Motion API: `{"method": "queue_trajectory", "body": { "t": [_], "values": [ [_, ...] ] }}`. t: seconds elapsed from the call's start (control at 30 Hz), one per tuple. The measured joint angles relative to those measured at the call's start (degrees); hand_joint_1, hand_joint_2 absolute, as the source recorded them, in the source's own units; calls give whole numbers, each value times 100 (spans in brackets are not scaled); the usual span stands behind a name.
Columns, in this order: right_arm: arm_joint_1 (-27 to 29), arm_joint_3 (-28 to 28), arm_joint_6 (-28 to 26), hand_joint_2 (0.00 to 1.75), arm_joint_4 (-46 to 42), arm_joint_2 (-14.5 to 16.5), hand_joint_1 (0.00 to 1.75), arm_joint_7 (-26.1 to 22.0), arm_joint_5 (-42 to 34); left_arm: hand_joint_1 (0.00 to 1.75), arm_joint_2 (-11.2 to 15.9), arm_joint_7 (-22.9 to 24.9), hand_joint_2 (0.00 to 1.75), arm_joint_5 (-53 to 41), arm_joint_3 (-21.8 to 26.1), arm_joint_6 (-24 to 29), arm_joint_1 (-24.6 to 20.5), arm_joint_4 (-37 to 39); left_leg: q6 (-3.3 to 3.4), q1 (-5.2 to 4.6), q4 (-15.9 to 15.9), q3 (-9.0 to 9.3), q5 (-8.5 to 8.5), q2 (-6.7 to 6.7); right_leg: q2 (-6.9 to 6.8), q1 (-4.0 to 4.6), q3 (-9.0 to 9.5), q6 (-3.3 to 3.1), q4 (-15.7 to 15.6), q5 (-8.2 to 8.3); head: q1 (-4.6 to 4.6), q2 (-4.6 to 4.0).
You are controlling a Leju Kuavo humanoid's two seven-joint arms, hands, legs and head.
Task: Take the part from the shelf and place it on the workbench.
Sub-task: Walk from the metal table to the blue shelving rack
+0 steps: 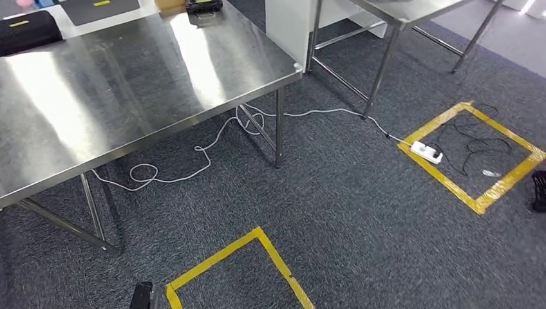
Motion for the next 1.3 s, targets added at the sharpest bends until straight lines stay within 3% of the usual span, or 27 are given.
{"method": "queue_trajectory", "body": {
  "t": [0.03,0.07,0.13,0.17,0.23,0.3,0.37,0.43,0.5,0.53,0.57,0.6,0.67,0.73,0.8,0.87,0.9,0.97,1.03,1.07,1.1,1.13,1.2,1.23,1.3],
  "values": [
    [1,-17,1,175,0,-10,0,1,-7,0,-11,5,0,-3,-1,2,0,2,-34,10,6,-15,2,98,-32,-36,-14,62,91,-24,-2,0],
    [7,-36,2,175,0,-22,0,1,-10,0,-23,8,0,-5,-3,7,-2,3,-72,26,18,-28,1,185,-72,-71,97,141,-55,37,-2,0],
    [10,-60,4,175,0,-35,0,1,-14,0,-38,10,0,-8,-8,21,-8,3,-177,54,85,-57,-29,344,-283,-124,595,280,-865,272,0,0],
    [0,-65,5,175,0,-36,0,0,-14,0,-41,10,0,-10,-13,28,-11,3,-238,54,137,-79,-61,417,-401,-122,814,294,-1229,373,0,0],
    [-14,-67,7,175,0,-30,0,0,-15,0,-43,11,0,-12,-29,40,-23,2,-345,40,220,-96,-117,547,-496,-105,987,187,-1547,465,-21,0],
    [3,-71,7,175,2,-28,0,0,-16,0,-50,11,0,-13,-54,44,-43,2,-416,59,248,-82,-138,629,-354,-110,947,44,-1542,512,-38,0],
    [19,-74,7,175,4,-28,0,2,-16,0,-54,10,0,-13,-75,46,-59,2,-497,110,442,-142,-319,409,-233,-146,925,-58,-1551,561,-50,0],
    [15,-77,7,175,4,-25,0,4,-16,0,-51,11,0,-13,-84,48,-50,2,-552,146,1093,-384,-781,36,-109,-160,897,-133,-1553,611,-63,0],
    [14,-78,7,175,4,-21,0,4,-16,0,-50,12,0,-13,-84,49,-31,3,-555,155,1861,-675,-1172,-105,38,-143,845,-167,-1548,649,-62,0],
    [19,-80,7,175,4,-20,0,4,-16,0,-50,12,0,-13,-84,49,-25,3,-549,158,2026,-724,-1210,-118,119,-138,823,-168,-1543,667,-62,0],
    [28,-81,8,175,5,-19,0,4,-16,0,-50,12,0,-13,-84,49,-23,4,-538,162,1971,-670,-1137,-125,199,-137,808,-161,-1539,685,-62,0],
    [35,-84,10,175,5,-19,0,4,-17,0,-50,12,0,-13,-84,49,-22,4,-523,172,1669,-494,-960,-153,286,-140,799,-144,-1534,701,-63,0],
    [36,-95,20,175,7,-15,0,4,-21,0,-47,11,0,-13,-85,47,-22,4,-500,199,823,-34,-609,-400,444,-134,782,-87,-1522,740,-62,0],
    [26,-108,40,175,7,-10,0,3,-28,0,-44,3,0,-15,-87,44,-23,4,-493,195,381,181,-478,-581,570,-120,737,-10,-1515,791,-60,0],
    [45,-120,75,175,9,-10,0,3,-44,0,-47,-14,0,-15,-89,41,-28,4,-456,147,376,152,-450,-481,675,-110,665,86,-1538,854,-58,0],
    [69,-139,111,175,15,-12,0,4,-60,0,-56,-35,0,-13,-91,41,-43,4,-356,124,329,119,-354,-335,507,-86,536,108,-1409,804,-44,0],
    [69,-149,123,175,19,-13,0,4,-62,0,-57,-44,0,-10,-92,43,-46,4,-303,116,300,92,-305,-253,342,-68,404,77,-1191,679,-30,0],
    [54,-166,135,175,20,-12,0,3,-65,0,-51,-56,0,-1,-91,47,-29,4,-229,78,288,12,-248,-77,44,-56,45,-15,-407,277,-6,0],
    [55,-186,136,175,20,-9,0,1,-65,0,-46,-62,0,8,-91,49,-9,4,-202,20,291,-65,-209,117,-25,-57,-168,-16,218,11,-4,0],
    [62,-196,136,175,20,-11,0,0,-65,0,-47,-64,0,9,-91,49,-6,4,-200,-4,292,-96,-191,202,-43,-52,-97,6,216,-2,-3,0],
    [69,-205,136,175,20,-15,0,0,-65,0,-51,-66,0,8,-91,48,-5,5,-202,-25,292,-118,-177,283,-76,-40,120,29,-50,61,-3,0],
    [71,-210,136,175,20,-18,0,0,-64,0,-55,-67,0,8,-91,48,-6,5,-206,-41,293,-129,-166,357,-164,-17,441,36,-498,155,-2,0],
    [54,-212,137,175,19,-26,0,0,-61,0,-61,-61,0,11,-91,48,-7,5,-230,-80,299,-125,-165,501,-423,57,966,-20,-1312,304,-19,0],
    [42,-213,137,175,18,-26,0,0,-58,0,-59,-55,0,15,-91,49,-10,5,-248,-90,304,-114,-174,565,-503,80,1082,-61,-1517,339,-26,0],
    [40,-215,140,175,18,-23,0,2,-53,0,-62,-45,0,22,-91,48,-22,5,-297,-89,309,-95,-183,692,-442,89,1085,-128,-1598,381,-36,0]
  ]
}}
